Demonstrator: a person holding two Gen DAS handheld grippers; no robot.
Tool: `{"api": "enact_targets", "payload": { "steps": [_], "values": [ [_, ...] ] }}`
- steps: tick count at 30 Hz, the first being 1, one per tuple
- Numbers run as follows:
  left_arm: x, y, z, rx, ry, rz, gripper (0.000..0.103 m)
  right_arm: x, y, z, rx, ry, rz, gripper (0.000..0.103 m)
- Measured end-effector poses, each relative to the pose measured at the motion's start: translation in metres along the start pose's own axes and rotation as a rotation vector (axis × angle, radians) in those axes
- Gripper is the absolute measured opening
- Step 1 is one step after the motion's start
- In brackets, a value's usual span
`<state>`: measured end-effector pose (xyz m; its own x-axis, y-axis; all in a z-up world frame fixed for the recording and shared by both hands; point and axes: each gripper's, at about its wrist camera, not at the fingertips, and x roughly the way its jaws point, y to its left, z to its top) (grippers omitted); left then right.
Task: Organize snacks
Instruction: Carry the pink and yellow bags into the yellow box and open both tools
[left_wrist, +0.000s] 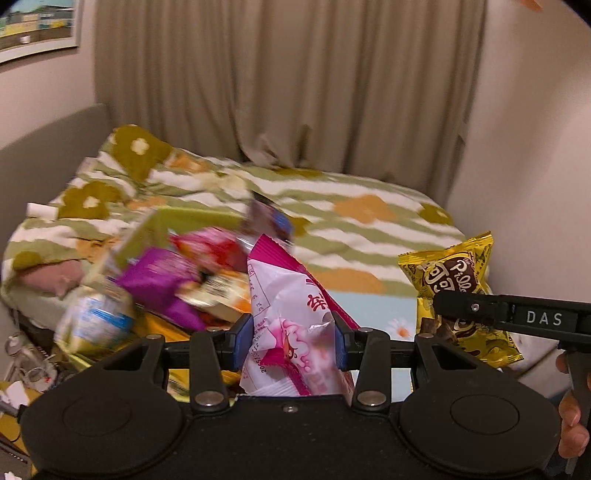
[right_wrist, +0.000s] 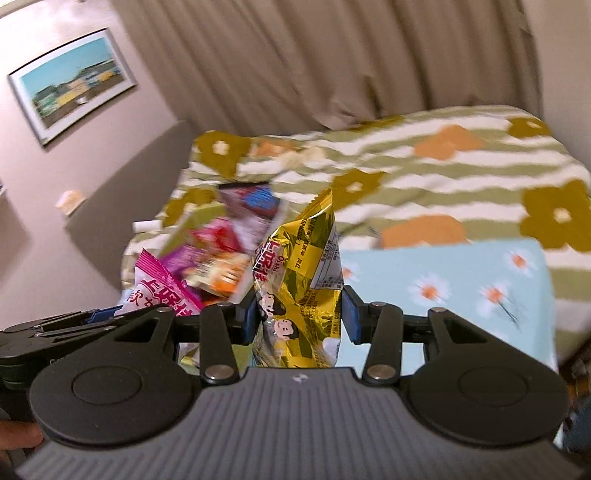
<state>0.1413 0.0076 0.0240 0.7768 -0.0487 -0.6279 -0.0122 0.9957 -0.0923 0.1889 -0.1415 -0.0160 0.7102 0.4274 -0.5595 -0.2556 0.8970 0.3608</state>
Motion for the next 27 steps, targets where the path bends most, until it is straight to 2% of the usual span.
{"api": "enact_targets", "payload": {
  "steps": [7, 13, 15, 17, 18, 20, 22, 24, 25, 27],
  "values": [
    [0.005, 0.067, 0.04, -0.027, -0.044, 0.035, 0.047, 0.04, 0.054, 0.028, -0.035, -0.021, 0.044, 0.06],
    [0.038, 0.114, 0.073, -0.015, -0.024, 0.01, 0.047, 0.079, 0.096, 0.043, -0.018, -0.028, 0.035, 0.06],
    [0.051, 0.126, 0.08, -0.015, -0.007, -0.018, 0.036, 0.096, 0.109, 0.047, -0.01, -0.026, 0.022, 0.06],
    [0.064, 0.137, 0.084, -0.021, 0.018, -0.05, 0.031, 0.108, 0.118, 0.049, 0.001, -0.021, 0.009, 0.06],
    [0.069, 0.142, 0.085, -0.019, 0.028, -0.058, 0.025, 0.115, 0.122, 0.05, 0.007, -0.018, 0.0, 0.06],
    [0.084, 0.149, 0.085, -0.013, 0.048, -0.083, 0.024, 0.127, 0.128, 0.05, 0.021, -0.011, -0.02, 0.06],
    [0.092, 0.157, 0.083, -0.027, 0.075, -0.11, 0.039, 0.137, 0.13, 0.047, 0.04, -0.001, -0.039, 0.06],
    [0.089, 0.16, 0.081, -0.002, 0.058, -0.124, 0.098, 0.145, 0.131, 0.044, 0.054, 0.012, -0.059, 0.06],
    [0.084, 0.161, 0.078, 0.017, 0.03, -0.11, 0.103, 0.146, 0.131, 0.041, 0.059, 0.016, -0.066, 0.06],
    [0.074, 0.161, 0.072, 0.078, -0.022, -0.068, 0.103, 0.15, 0.131, 0.039, 0.068, 0.027, -0.085, 0.06]
  ]
}}
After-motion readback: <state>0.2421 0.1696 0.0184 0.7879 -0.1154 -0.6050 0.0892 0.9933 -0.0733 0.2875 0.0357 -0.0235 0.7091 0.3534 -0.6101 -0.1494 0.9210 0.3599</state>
